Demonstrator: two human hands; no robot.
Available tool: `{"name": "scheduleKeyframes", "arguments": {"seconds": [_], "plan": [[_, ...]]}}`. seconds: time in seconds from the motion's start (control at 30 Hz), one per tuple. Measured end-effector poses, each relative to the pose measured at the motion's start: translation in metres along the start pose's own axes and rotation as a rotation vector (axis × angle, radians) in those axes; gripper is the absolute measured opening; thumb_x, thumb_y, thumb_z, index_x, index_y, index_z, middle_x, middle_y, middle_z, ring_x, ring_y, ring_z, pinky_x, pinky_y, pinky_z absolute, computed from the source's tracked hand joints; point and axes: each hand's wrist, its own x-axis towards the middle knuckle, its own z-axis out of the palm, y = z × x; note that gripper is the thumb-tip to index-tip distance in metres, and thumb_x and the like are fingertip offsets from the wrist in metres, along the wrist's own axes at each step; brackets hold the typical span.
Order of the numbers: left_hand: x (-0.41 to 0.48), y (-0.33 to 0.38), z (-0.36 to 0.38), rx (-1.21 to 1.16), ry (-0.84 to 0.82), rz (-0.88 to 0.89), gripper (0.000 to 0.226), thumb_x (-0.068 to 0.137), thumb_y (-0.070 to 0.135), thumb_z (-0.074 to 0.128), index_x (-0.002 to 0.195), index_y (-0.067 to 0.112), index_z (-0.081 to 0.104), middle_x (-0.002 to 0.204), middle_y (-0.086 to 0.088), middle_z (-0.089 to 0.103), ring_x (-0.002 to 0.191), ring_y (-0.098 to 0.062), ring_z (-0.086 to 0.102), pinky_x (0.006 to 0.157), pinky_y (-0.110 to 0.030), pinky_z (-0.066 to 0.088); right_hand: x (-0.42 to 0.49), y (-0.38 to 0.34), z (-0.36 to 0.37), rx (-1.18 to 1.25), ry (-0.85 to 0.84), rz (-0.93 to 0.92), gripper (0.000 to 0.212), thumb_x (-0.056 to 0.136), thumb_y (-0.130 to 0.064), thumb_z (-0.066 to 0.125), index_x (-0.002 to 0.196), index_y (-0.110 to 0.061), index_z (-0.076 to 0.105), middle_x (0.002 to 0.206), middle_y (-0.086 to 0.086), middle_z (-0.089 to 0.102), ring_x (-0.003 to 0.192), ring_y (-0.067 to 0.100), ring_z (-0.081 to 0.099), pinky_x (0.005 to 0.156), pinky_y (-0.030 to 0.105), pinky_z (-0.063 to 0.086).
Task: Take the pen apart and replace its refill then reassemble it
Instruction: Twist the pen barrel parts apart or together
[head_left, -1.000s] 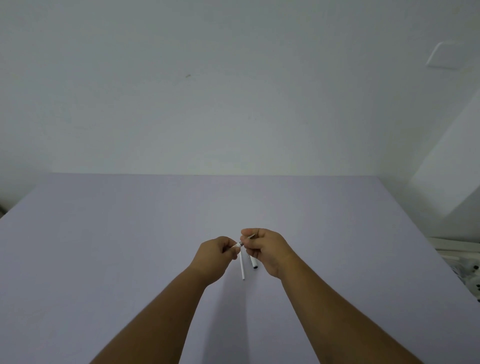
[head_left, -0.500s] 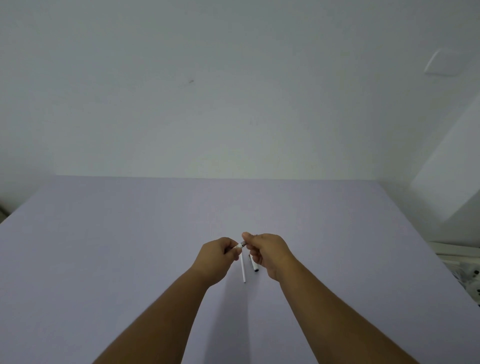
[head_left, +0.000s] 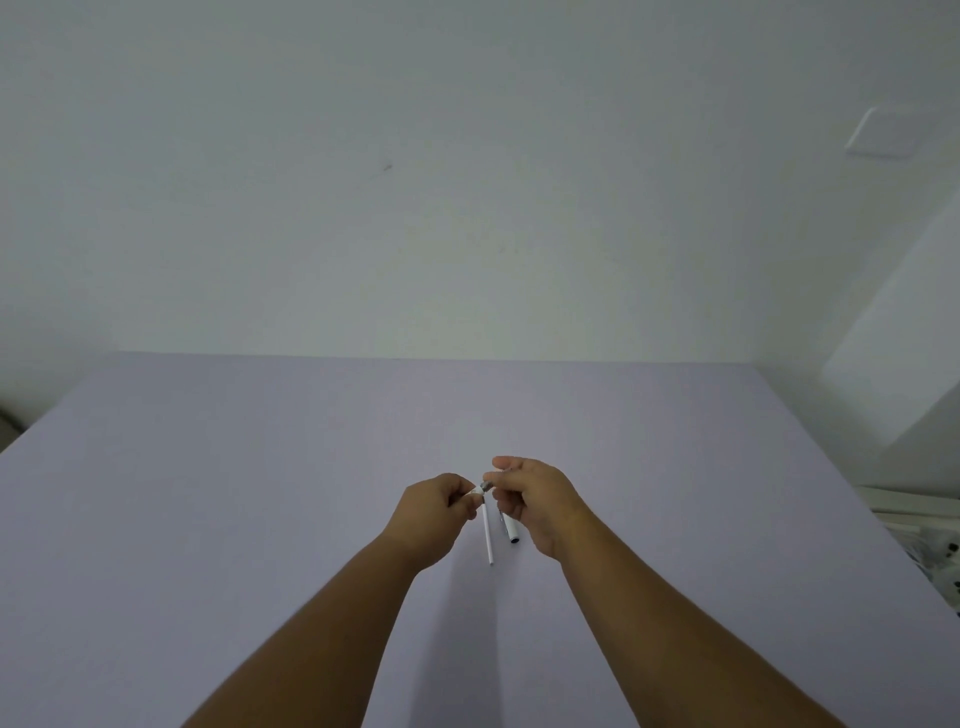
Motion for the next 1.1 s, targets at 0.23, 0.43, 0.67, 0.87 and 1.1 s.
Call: {"name": "scheduleKeyframes", "arguments": {"seconds": [0.23,0.43,0.67,0.87,1.1], "plan": [[0.000,0.001,-0.001,0.000,0.011,-0.002,0.020,0.092,0.032,0.053,0.074,0.025,0.060,0.076,-0.001,0.065,0.063,-0.013,0.053,0.056,-0.021,0.042,-0.003,0.001,-0.001,0.002,-0.026,-0.043,0.016,0.084,0.001,0.059,0.092,-0.008,0.069,0.084,0.007,0.067,0.075,0.017,0.060,0.071,0.025,0.050],[-0.002,0.002,0.000,-0.008,0.011,-0.006,0.019,0.092,0.033,0.053,0.075,0.025,0.060,0.075,0.000,0.065,0.061,-0.011,0.052,0.054,-0.020,0.041,-0.005,-0.001,0.001,-0.080,0.045,0.060,0.028,0.080,-0.031,0.070,0.088,-0.004,0.069,0.079,0.007,0.060,0.071,0.018,0.052,0.078,0.031,0.051],[-0.003,0.002,-0.001,-0.011,0.025,-0.004,0.020,0.092,0.032,0.053,0.076,0.025,0.060,0.077,0.000,0.066,0.063,-0.012,0.053,0.057,-0.021,0.043,-0.009,-0.001,0.001,0.045,-0.008,0.041,0.014,0.083,-0.014,0.065,0.096,-0.008,0.068,0.092,0.010,0.066,0.076,0.018,0.058,0.075,0.028,0.051],[-0.003,0.006,0.001,-0.077,0.008,-0.005,0.019,0.093,0.033,0.051,0.084,0.022,0.062,0.081,0.003,0.067,0.070,-0.013,0.056,0.066,-0.025,0.047,-0.005,-0.007,0.004,-0.037,0.013,-0.061,0.011,0.087,-0.009,0.060,0.082,-0.013,0.069,0.080,0.009,0.063,0.070,0.018,0.053,0.073,0.030,0.050],[0.001,0.011,0.000,-0.136,-0.024,-0.041,0.019,0.094,0.034,0.050,0.088,0.021,0.063,0.079,0.008,0.066,0.068,-0.009,0.057,0.062,-0.021,0.045,0.002,-0.014,0.001,0.090,-0.010,-0.163,0.028,0.091,0.004,0.047,0.097,-0.015,0.067,0.090,0.002,0.070,0.085,0.014,0.064,0.074,0.025,0.052]]}}
